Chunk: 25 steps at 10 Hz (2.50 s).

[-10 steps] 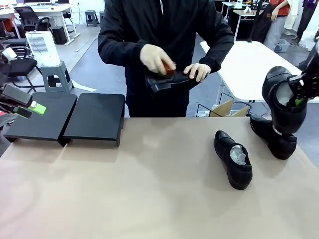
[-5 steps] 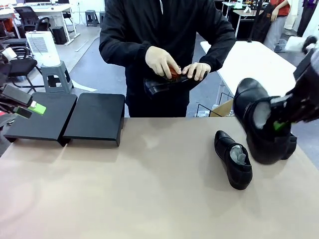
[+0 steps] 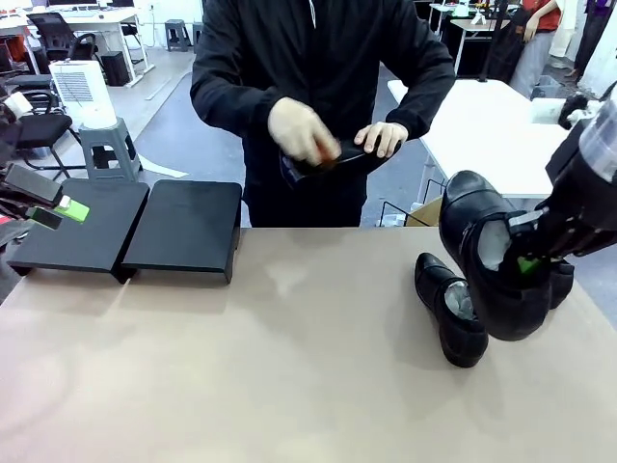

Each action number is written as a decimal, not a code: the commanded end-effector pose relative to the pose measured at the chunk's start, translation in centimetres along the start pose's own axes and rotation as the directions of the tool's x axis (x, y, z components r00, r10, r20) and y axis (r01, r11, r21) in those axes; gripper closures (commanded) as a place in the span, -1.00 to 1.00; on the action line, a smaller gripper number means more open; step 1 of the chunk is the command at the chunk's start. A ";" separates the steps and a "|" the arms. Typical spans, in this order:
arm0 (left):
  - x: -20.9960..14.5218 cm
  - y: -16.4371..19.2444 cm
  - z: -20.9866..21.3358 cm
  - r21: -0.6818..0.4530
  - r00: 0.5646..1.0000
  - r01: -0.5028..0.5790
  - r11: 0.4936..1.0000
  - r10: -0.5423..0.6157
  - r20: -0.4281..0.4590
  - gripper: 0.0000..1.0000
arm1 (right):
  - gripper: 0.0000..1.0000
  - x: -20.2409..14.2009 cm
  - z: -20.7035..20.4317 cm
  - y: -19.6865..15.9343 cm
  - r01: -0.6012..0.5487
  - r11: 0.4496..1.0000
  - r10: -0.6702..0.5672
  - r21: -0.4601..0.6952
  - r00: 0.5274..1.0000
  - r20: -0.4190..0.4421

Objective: Organize the shoes by placing them on the stand.
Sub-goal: Pick up one Shoe and place it in the middle of the table.

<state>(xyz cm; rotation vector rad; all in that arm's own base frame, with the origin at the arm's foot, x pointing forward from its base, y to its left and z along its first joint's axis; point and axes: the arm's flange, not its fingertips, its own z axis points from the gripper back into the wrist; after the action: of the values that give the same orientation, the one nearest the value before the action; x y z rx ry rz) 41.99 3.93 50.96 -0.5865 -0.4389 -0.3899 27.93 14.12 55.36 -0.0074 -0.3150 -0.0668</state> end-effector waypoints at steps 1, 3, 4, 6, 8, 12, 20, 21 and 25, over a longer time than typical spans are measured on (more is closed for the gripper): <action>-0.1 0.0 0.1 -0.012 1.000 0.011 1.000 -0.011 0.005 -1.00 | 1.00 -3.2 -1.2 3.4 -0.022 0.998 0.023 0.056 1.000 -0.016; -0.1 0.0 0.1 -0.012 1.000 0.011 1.000 -0.011 0.005 -1.00 | 1.00 -7.3 -2.0 7.7 -0.091 0.990 0.094 0.107 0.995 -0.031; -0.1 0.0 0.1 -0.012 1.000 0.011 1.000 -0.011 0.005 -1.00 | 1.00 -8.3 -3.4 9.4 -0.092 0.989 0.101 0.118 0.993 -0.069; -0.1 0.0 0.1 -0.012 1.000 0.011 1.000 -0.011 0.005 -1.00 | 1.00 -9.1 -6.9 12.4 -0.100 0.985 0.118 0.141 0.984 -0.130; -0.1 0.0 0.1 -0.012 1.000 0.011 1.000 -0.011 0.005 -1.00 | 1.00 -9.3 -11.2 14.8 -0.045 0.990 0.071 0.132 0.977 -0.200; -0.1 0.0 0.1 -0.012 1.000 0.011 1.000 -0.011 0.005 -1.00 | 1.00 -8.6 -16.7 15.8 -0.059 0.982 0.101 0.181 0.967 -0.232; -0.1 0.0 0.1 -0.012 1.000 0.011 1.000 -0.011 0.005 -1.00 | -0.26 -7.3 -20.9 15.5 -0.007 0.982 0.052 0.188 0.971 -0.233; -0.1 0.0 0.1 -0.012 1.000 0.011 1.000 -0.011 0.005 -1.00 | -0.63 -7.2 -20.1 15.0 0.002 0.981 0.042 0.193 0.974 -0.221; -0.1 0.0 0.1 -0.012 1.000 0.011 1.000 -0.011 0.005 -1.00 | -1.00 -7.7 -16.6 13.7 -0.032 0.975 0.079 0.221 0.975 -0.208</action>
<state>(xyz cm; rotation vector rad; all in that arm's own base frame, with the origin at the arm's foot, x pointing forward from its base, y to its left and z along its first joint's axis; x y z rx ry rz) 41.98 3.91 50.97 -0.5865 -0.4384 -0.3905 28.65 29.70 37.55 0.2014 -0.1229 -0.0077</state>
